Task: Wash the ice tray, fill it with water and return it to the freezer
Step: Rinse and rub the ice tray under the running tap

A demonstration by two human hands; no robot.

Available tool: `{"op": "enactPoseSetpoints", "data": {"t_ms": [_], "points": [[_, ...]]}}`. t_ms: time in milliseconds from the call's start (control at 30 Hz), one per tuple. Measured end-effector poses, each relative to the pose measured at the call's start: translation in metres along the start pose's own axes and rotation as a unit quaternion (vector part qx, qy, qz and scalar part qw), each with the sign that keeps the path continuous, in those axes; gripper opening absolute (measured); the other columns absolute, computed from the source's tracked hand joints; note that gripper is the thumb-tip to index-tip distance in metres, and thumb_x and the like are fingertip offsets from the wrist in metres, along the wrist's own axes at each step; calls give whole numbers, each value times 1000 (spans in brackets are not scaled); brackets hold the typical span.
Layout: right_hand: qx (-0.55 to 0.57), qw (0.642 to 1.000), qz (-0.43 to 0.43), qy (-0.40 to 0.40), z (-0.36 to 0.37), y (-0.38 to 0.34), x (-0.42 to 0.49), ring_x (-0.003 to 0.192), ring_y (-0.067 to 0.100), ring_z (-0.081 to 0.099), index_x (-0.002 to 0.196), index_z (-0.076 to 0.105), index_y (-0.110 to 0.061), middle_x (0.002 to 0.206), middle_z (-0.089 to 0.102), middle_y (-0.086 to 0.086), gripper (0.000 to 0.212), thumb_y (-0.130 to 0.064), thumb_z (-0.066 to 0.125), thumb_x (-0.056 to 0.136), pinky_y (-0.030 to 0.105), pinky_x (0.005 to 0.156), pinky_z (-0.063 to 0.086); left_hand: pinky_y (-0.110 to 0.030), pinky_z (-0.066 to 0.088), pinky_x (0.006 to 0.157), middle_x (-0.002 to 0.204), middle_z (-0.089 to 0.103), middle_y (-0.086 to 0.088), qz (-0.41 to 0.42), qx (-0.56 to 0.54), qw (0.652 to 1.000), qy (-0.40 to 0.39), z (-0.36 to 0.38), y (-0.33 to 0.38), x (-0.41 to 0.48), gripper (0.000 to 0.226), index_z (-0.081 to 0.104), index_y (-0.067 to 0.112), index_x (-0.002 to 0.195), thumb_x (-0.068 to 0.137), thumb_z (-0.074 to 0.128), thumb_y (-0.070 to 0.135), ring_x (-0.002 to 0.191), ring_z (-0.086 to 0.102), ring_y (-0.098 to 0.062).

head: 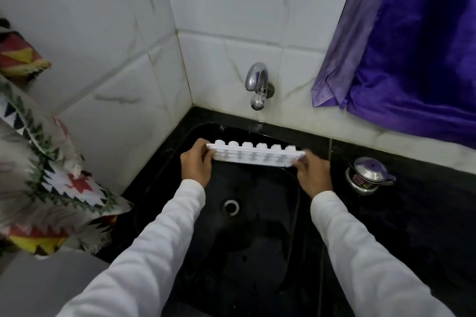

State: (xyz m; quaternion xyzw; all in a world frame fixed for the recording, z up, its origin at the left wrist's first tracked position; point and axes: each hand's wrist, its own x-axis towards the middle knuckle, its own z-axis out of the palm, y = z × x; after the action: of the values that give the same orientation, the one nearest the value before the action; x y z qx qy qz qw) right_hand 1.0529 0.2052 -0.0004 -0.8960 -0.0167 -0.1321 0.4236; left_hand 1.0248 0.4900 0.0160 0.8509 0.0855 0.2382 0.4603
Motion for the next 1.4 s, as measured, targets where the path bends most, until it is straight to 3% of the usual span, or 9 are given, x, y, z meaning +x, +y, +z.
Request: {"op": "enactPoseSetpoints", "data": {"t_ms": [167,300,400,533,667,967,1100,1233,1400], "points": [[19,996,-44,71,-6,6,-14,80,16,67,100,73,-10,86,74,5,17,0,64,89,12,74,43,-5,44,78,89,71,5,24,2,999,38,-2,4,-26,11,67,12,95,90,63,3,83,67,-9],[-23,999,-29,-22,-10,15,-20,80,20,70,92,74,-10,81,74,8,11,-3,67,88,9,68,37,-1,39,73,84,69,4,-2,11,1000,28,-3,11,-44,9,65,11,90,90,62,2,78,66,-11],[16,995,-71,71,-18,12,-31,87,6,65,100,75,-5,92,74,2,23,7,63,85,2,82,39,-5,44,80,92,69,7,25,-3,998,57,-7,16,-58,12,67,12,93,90,62,1,82,64,3],[-4,998,-57,20,-20,11,-45,78,23,70,93,75,-6,81,74,9,15,4,66,86,-2,71,36,-4,43,75,86,70,5,-23,-8,999,30,-12,16,-71,12,65,14,88,90,62,3,80,64,-2],[36,995,-67,58,-22,10,-64,86,9,67,99,76,-8,90,73,-2,23,7,63,86,1,80,39,-3,43,79,90,69,11,-2,-15,999,43,-17,18,-72,17,64,17,89,89,61,0,85,62,9],[4,998,-46,36,-18,1,-74,80,12,68,94,75,-8,83,73,2,17,4,66,86,-1,73,38,-10,48,74,84,70,8,-26,-39,999,7,-26,15,-76,14,63,17,87,90,61,4,80,66,0],[39,992,-44,112,-20,-5,-84,83,3,64,98,75,-6,89,72,-4,19,4,64,88,5,80,43,-3,42,79,94,70,11,38,-36,998,27,-37,14,-79,12,68,14,95,91,61,6,86,65,2],[49,997,33,41,-14,-6,-90,79,13,69,91,73,-7,78,71,-4,5,-6,69,88,2,74,40,-15,52,81,89,71,8,-19,-63,998,-14,-36,-5,-76,15,65,17,102,91,64,7,87,70,-6],[161,962,170,139,-21,-3,-110,88,5,67,106,71,-19,91,70,-11,15,-18,68,91,20,84,50,-17,53,75,81,73,4,-133,-193,972,14,-20,13,-86,21,61,16,106,88,71,13,76,68,1]]}}
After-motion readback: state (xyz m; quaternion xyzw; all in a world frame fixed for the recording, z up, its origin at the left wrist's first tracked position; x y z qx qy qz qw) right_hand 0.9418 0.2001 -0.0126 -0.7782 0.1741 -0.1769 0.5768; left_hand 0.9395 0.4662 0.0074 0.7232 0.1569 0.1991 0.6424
